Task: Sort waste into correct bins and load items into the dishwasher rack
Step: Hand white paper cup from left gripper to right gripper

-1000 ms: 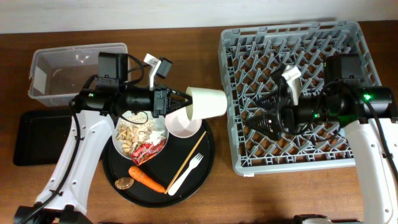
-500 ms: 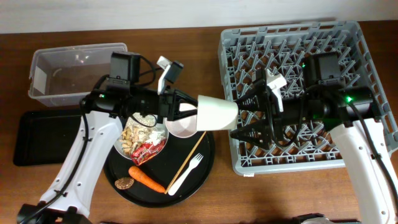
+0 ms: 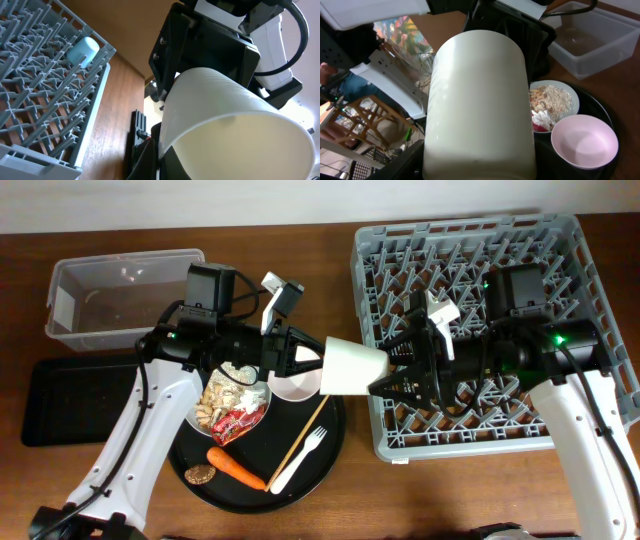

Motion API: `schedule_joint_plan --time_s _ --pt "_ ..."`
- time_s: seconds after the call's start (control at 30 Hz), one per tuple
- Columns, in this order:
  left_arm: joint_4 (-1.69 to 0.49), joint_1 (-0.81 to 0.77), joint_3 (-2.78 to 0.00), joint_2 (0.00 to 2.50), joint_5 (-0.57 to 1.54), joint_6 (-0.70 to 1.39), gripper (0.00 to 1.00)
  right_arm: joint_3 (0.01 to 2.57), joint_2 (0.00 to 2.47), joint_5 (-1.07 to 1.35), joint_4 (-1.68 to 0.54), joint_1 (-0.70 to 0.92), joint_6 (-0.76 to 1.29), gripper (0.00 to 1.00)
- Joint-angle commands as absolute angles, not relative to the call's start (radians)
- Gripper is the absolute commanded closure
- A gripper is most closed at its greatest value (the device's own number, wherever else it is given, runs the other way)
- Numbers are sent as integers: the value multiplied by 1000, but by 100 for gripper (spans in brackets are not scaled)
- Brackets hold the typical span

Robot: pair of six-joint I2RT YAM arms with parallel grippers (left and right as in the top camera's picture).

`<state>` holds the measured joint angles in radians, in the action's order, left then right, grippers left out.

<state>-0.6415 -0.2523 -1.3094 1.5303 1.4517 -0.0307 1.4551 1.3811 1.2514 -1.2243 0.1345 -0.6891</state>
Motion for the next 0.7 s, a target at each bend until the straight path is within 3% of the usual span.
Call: schedule_joint_plan --time_s 0.0,0.1,0.17,0.2,0.23,0.3,0.53,0.67 --pt "-628 -256 -1323 1537 1477 -46 100 1463 1388 1274 -1224 145 -699 41" --pt "-617 -256 -1323 1537 1477 -46 99 1463 1388 1280 -1226 145 -699 43" --pt "-616 -255 -1323 1537 1477 -46 93 1463 1388 1279 -1226 145 -699 45" --pt "-617 -255 -1323 1537 1472 -46 80 1463 1388 1279 -1226 145 -699 45" --pt "-618 -255 -1323 1537 1455 -46 55 1463 1388 1278 -1226 145 -699 45" --pt "-636 -255 -1323 1537 1388 -46 36 1463 1388 1235 -1225 144 -686 46" --pt "-742 -255 -1323 1537 1135 -47 33 1466 1388 1008 -1208 142 -550 48" --pt "-873 -255 -1323 1537 841 -47 31 1509 1388 700 -1169 114 -324 48"
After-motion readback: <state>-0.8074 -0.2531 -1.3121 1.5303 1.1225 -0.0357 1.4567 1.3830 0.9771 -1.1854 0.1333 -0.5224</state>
